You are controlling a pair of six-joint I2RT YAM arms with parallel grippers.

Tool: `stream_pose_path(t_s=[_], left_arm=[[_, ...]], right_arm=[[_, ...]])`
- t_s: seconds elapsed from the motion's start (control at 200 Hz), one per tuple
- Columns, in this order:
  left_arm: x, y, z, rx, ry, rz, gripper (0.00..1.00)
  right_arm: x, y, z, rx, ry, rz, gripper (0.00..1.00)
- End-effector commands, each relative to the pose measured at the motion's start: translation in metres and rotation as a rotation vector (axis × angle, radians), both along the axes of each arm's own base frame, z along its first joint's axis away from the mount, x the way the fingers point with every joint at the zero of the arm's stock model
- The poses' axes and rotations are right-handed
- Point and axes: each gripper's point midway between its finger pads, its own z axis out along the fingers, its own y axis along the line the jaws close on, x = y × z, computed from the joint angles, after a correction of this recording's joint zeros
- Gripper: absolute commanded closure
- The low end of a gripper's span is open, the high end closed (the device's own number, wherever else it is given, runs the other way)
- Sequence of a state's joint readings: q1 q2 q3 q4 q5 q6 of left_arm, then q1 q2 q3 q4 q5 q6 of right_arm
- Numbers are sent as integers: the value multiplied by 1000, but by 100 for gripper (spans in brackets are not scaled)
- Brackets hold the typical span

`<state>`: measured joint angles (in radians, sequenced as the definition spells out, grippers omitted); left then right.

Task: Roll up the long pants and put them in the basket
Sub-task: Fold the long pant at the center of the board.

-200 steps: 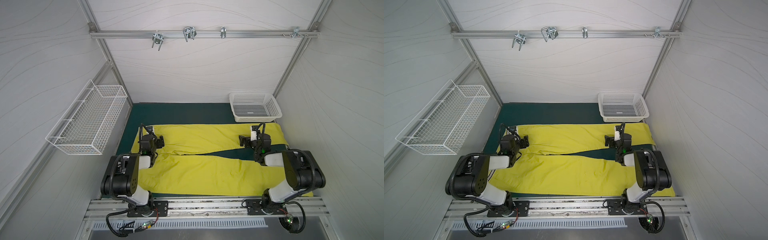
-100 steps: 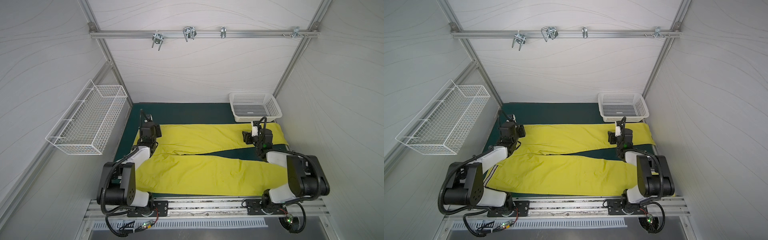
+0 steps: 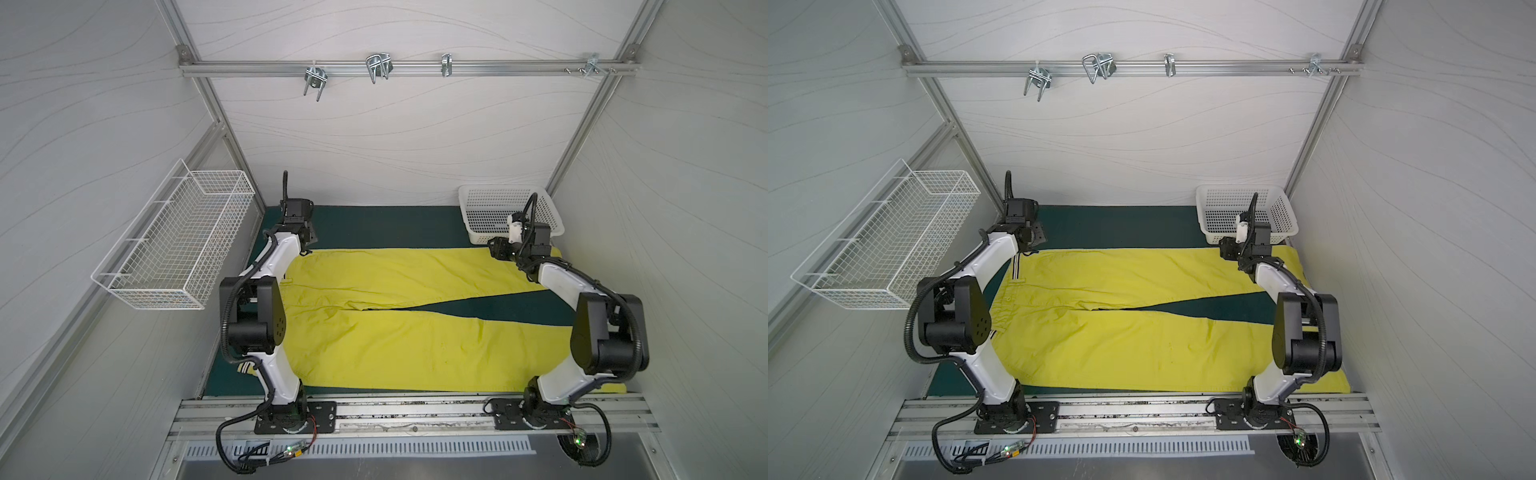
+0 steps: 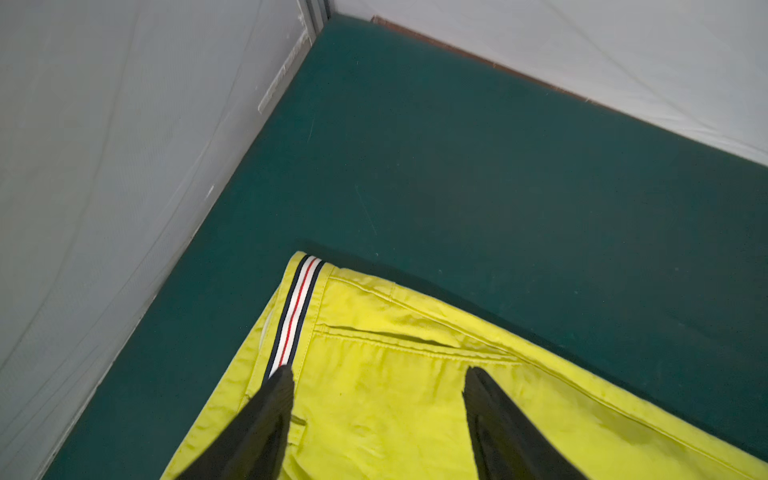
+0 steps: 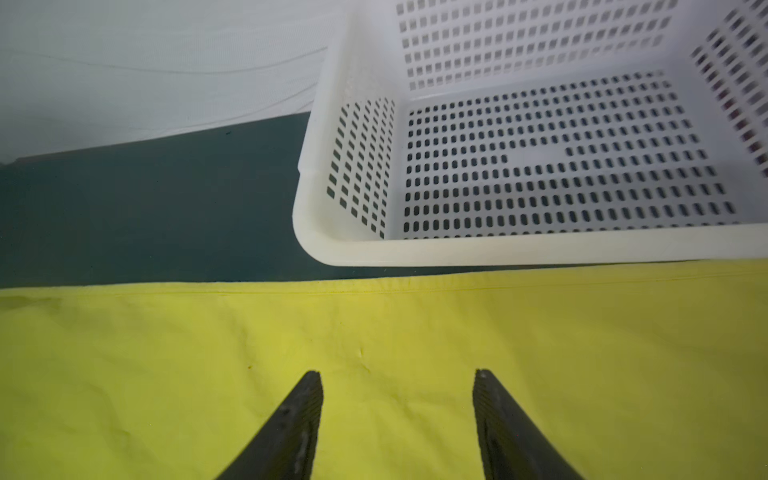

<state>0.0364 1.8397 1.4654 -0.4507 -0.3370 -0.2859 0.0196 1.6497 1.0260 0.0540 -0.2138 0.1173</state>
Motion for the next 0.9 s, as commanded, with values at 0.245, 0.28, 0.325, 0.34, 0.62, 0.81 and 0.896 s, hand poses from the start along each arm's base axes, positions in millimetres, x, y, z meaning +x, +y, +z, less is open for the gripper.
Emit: stream_pose_path(t_s=[0.245, 0.28, 0.325, 0.34, 0.62, 0.81, 0.896], left_arm=[[-4, 38, -55, -396, 53, 201, 35], [-4, 40, -57, -383, 65, 204, 35], [-4, 44, -58, -365, 78, 213, 35], [-4, 45, -58, -359, 81, 215, 35], [4, 69, -69, -256, 155, 238, 35], [1, 89, -82, -256, 189, 280, 35], [0, 94, -87, -259, 196, 290, 35]], right_arm=[[-13, 12, -23, 257, 181, 80, 46], [-12, 9, -22, 273, 179, 71, 46], [-11, 5, -22, 294, 178, 58, 46], [-11, 5, -22, 300, 178, 58, 46], [-8, -5, -25, 370, 195, 37, 48], [-6, -6, -27, 383, 203, 35, 48], [-6, -6, -27, 388, 206, 35, 49]])
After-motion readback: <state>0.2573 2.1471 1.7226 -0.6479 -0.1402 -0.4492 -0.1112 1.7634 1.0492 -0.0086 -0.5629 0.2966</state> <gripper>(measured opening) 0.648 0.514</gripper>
